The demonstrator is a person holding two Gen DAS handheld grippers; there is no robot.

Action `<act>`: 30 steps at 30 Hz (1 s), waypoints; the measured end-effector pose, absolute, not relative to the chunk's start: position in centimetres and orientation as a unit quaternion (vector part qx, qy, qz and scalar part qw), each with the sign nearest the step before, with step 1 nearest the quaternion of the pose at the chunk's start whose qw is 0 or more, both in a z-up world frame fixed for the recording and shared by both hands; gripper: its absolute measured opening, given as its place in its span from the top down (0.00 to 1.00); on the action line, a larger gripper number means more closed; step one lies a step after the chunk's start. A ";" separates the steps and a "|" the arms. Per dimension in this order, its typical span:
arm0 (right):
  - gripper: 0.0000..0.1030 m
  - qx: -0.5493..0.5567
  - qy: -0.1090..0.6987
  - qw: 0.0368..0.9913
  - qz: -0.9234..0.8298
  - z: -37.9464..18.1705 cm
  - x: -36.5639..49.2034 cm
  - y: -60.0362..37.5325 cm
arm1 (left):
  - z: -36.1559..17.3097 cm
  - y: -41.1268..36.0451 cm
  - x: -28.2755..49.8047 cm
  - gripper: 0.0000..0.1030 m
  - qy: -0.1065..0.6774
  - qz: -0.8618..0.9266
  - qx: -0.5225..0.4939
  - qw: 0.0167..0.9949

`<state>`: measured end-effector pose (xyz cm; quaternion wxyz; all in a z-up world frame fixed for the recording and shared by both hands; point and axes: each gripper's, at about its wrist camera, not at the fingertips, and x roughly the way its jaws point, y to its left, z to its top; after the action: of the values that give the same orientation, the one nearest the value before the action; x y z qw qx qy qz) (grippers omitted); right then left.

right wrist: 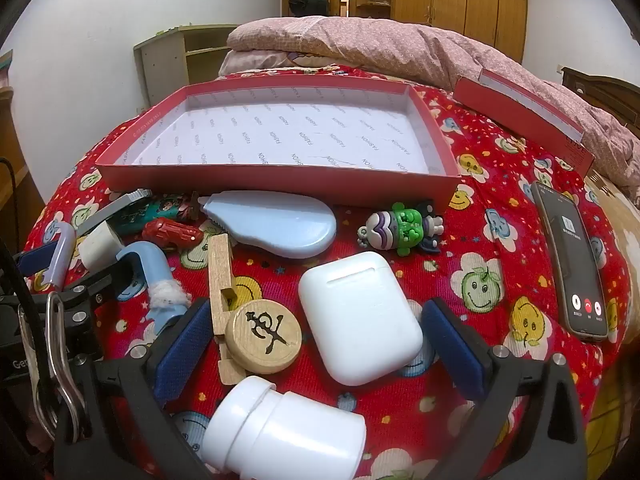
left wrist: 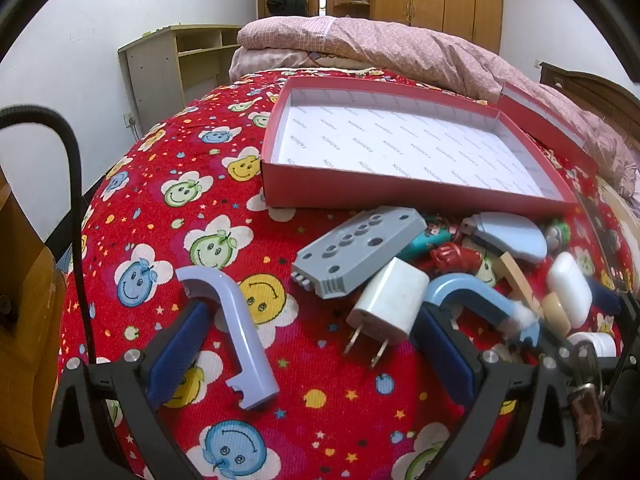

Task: Organize rigid objects

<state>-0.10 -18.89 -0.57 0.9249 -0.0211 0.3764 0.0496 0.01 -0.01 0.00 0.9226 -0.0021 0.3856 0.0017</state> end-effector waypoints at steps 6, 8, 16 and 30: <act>0.00 -0.019 0.383 0.922 0.049 -0.6 0.0 -18.8 | 0.0 0.0 0.0 0.00 0.385 0.001 -0.003 0.923; 0.00 -0.018 0.384 0.922 0.050 -0.6 0.1 -18.9 | 0.1 0.0 0.0 0.00 0.386 0.001 -0.002 0.923; 0.00 -0.016 0.388 0.920 0.058 -0.5 0.0 -19.5 | 0.0 0.6 0.0 0.01 0.404 -0.023 0.008 0.914; 0.05 0.000 0.390 0.918 0.075 1.7 -3.0 -21.2 | 2.1 3.1 -2.9 0.01 0.399 -0.038 -0.002 0.916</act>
<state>-2.97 -21.16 1.71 0.9180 0.0002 0.3895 0.0751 -2.90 3.13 2.12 0.9161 -0.0021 0.3991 -0.0384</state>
